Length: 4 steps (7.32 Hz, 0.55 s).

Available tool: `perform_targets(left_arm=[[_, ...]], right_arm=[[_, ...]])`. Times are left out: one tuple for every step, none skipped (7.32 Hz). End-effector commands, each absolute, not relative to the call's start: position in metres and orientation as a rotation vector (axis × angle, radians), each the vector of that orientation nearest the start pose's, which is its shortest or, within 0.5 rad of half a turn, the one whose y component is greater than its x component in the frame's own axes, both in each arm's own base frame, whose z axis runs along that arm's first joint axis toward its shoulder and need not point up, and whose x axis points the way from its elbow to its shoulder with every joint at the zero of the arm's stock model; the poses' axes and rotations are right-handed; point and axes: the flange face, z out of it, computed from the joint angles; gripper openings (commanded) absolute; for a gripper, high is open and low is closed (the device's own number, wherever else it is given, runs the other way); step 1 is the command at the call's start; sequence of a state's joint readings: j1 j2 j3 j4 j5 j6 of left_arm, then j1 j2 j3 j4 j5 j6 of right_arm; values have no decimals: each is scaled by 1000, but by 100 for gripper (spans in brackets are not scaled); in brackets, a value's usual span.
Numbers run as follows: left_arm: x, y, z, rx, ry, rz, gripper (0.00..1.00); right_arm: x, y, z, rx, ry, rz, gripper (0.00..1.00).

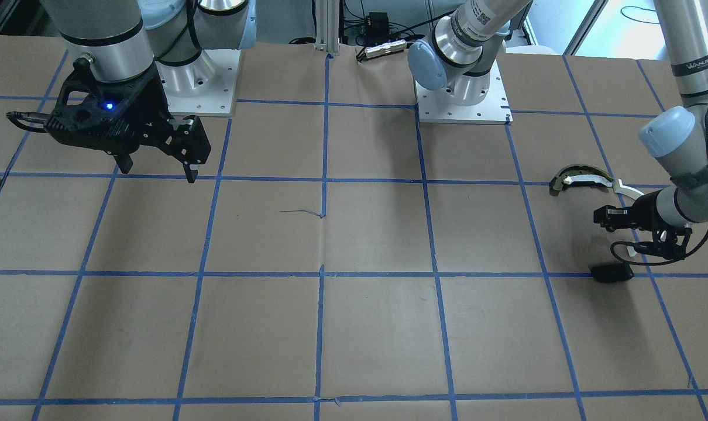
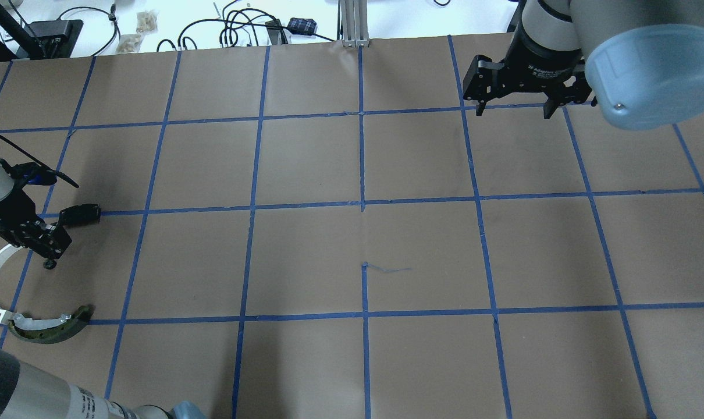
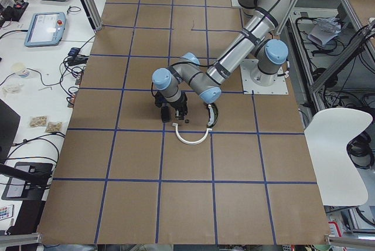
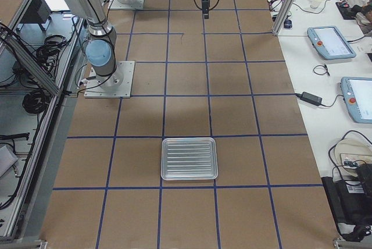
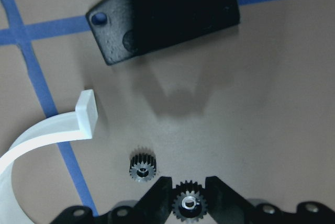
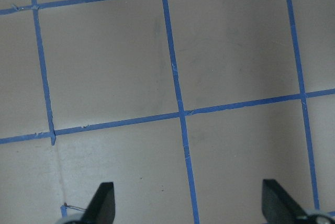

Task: Place bearing gear from tray to pile

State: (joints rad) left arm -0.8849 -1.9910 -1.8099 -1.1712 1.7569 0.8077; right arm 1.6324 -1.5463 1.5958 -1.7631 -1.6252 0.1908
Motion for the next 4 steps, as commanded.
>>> perform_targets(left_arm=[[264, -503, 186, 227, 3135, 506, 0], [267, -503, 185, 230, 3135, 510, 0], [276, -498, 182, 206, 3135, 522, 0], [277, -496, 180, 195, 3139, 530, 0]], right_arm=[[158, -505, 485, 209, 3169, -242, 100], [158, -505, 486, 198, 3175, -246, 100], [159, -502, 490, 196, 3163, -255, 100], [159, -503, 489, 196, 3163, -250, 100]])
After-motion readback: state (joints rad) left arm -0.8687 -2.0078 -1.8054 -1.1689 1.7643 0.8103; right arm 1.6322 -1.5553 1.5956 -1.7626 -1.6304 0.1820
